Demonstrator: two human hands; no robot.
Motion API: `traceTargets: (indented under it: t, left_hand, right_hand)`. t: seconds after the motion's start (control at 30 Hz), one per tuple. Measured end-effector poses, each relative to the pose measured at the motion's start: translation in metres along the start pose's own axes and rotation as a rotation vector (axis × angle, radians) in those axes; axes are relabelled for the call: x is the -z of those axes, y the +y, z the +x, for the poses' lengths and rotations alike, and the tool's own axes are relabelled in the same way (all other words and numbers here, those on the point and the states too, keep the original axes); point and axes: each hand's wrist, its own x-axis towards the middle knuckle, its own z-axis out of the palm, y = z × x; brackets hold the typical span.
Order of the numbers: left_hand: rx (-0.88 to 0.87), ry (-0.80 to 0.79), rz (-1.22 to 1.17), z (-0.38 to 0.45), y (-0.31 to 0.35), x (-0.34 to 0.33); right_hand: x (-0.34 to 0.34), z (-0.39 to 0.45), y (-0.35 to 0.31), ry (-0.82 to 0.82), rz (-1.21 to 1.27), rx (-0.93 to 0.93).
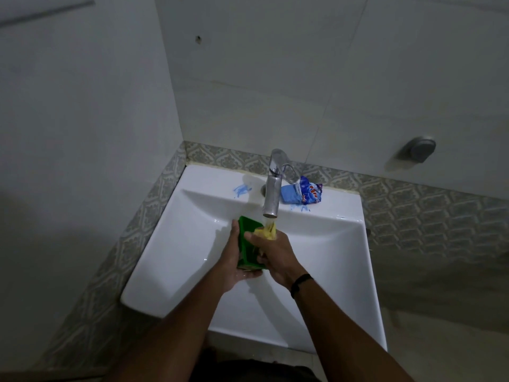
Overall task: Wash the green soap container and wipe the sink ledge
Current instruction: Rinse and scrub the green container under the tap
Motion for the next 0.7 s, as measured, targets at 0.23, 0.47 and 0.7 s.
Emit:
traceTargets:
  t: [0.23, 0.47, 0.7]
  left_hand:
    - [0.068, -0.078, 0.010, 0.005, -0.001, 0.006]
    - [0.072, -0.043, 0.032, 0.009, 0.001, 0.003]
    - [0.037, 0.003, 0.041, 0.010, 0.000, -0.003]
  right_hand:
    - [-0.011, 0.019, 0.003, 0.213, -0.211, 0.018]
    - [-0.017, 0.029, 0.008, 0.288, -0.392, 0.029]
    - [-0.009, 0.027, 0.014, 0.430, -0.267, 0.181]
